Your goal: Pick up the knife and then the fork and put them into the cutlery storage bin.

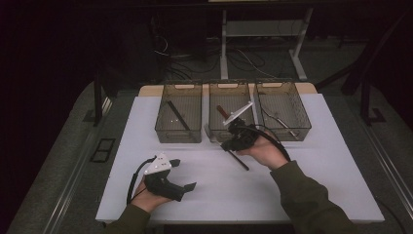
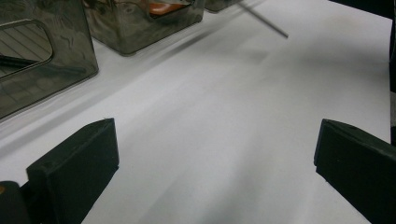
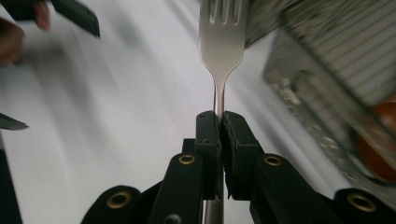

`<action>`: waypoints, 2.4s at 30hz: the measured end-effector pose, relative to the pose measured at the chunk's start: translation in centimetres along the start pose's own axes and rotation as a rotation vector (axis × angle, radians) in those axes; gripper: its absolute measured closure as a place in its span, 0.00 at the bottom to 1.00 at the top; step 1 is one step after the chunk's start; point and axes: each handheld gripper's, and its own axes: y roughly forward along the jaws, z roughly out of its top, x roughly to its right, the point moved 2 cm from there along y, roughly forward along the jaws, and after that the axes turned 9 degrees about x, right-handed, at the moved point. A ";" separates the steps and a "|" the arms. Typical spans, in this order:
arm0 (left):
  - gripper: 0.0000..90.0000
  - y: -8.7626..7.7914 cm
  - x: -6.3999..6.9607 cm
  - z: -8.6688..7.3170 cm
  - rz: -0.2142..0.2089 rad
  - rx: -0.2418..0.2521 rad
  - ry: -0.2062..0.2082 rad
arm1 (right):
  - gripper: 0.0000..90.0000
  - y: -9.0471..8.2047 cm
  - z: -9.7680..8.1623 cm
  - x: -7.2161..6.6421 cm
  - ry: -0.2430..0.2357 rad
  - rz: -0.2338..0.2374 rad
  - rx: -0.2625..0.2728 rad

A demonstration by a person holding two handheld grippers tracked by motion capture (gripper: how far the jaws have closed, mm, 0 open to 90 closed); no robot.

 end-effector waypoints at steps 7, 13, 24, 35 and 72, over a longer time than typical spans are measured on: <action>0.00 0.3 -0.1 0.0 -0.011 0.005 -0.009 | 0.93 -5.0 -0.5 3.2 0.064 -0.046 0.150; 0.00 0.7 -0.1 0.0 -0.025 0.003 -0.008 | 0.93 -9.1 -0.9 6.6 0.106 -0.126 0.259; 0.00 0.6 0.1 0.0 -0.041 0.011 -0.001 | 0.93 -13.4 -0.5 12.8 0.142 -0.318 0.368; 0.00 0.5 0.1 0.0 -0.042 0.007 0.004 | 0.93 -13.6 -1.5 17.2 0.135 -0.433 0.353; 0.00 0.5 0.1 -0.1 -0.048 -0.005 0.009 | 0.53 -9.9 -6.6 19.7 0.251 -0.362 0.252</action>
